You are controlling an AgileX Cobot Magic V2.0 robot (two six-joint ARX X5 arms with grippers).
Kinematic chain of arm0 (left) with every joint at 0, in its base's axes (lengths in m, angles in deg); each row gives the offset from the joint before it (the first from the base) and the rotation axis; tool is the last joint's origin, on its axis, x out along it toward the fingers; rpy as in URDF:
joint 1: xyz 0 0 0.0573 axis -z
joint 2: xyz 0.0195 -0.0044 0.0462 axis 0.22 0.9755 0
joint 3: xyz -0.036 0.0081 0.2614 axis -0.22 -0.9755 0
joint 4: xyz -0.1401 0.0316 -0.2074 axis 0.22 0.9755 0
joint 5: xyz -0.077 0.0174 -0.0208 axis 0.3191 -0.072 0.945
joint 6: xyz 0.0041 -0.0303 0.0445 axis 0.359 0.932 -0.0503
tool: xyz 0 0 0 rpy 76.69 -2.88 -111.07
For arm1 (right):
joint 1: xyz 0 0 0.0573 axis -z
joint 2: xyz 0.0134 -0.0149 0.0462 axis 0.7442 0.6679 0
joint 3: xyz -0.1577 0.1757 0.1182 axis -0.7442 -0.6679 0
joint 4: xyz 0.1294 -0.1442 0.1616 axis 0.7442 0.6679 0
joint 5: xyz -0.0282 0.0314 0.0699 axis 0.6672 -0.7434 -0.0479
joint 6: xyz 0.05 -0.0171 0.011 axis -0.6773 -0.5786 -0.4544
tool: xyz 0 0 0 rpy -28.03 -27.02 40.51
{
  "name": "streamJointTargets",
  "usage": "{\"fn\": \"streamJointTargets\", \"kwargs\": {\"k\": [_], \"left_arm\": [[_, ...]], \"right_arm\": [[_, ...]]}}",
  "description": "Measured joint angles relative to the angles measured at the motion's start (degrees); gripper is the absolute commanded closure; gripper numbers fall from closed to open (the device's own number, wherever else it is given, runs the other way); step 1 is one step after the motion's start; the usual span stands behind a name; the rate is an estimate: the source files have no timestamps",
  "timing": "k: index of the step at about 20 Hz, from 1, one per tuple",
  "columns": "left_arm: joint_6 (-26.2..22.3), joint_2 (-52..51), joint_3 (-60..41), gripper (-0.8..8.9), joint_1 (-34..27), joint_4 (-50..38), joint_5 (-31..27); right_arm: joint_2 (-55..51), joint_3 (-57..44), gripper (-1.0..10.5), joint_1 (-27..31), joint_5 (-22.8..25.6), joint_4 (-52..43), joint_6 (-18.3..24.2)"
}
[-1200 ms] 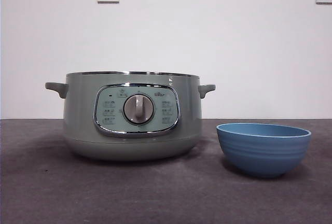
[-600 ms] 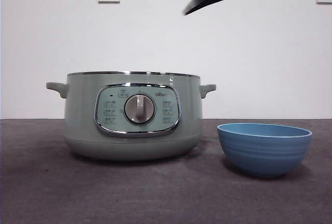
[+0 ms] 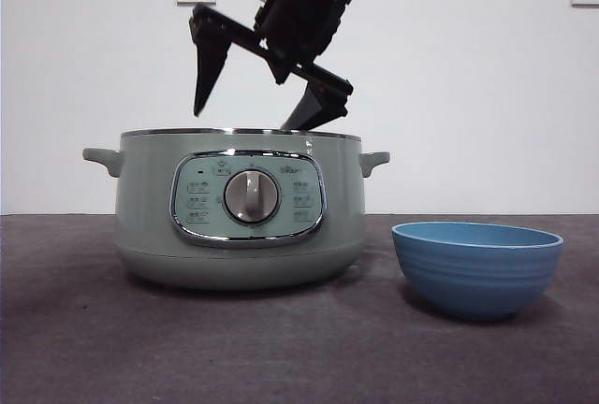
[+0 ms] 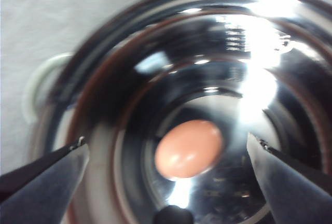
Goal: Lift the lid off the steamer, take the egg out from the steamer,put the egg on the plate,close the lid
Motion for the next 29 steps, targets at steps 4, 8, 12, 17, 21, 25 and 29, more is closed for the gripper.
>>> {"fn": "streamJointTargets", "kwargs": {"k": [4,8,12,17,21,25,29], "left_arm": [[0.00,0.00,0.00,8.22,0.00,0.22,0.00],[0.00,0.00,0.00,8.22,0.00,0.48,0.00],[-0.02,0.00,0.00,8.22,0.00,0.48,0.00],[-0.04,0.00,0.00,8.22,0.00,0.48,0.00],[-0.28,0.00,0.00,8.22,0.00,0.48,0.00],[-0.55,0.00,0.00,8.22,0.00,1.05,0.00],[-0.59,0.00,0.00,8.22,0.00,1.31,0.02]], "right_arm": [[2.23,0.24,4.1,0.00,0.15,-1.92,0.02],[5.57,0.24,4.1,0.00,0.39,-2.25,0.02],[6.95,0.24,4.1,0.00,1.20,-2.29,0.20],[8.35,0.24,4.1,-0.09,1.44,-2.84,0.44],[9.66,0.24,4.3,-0.37,1.49,-2.64,0.63],[9.75,0.24,5.9,-0.37,1.49,-2.71,0.63],[9.75,0.24,7.0,-0.37,1.49,-3.15,0.61]]}}
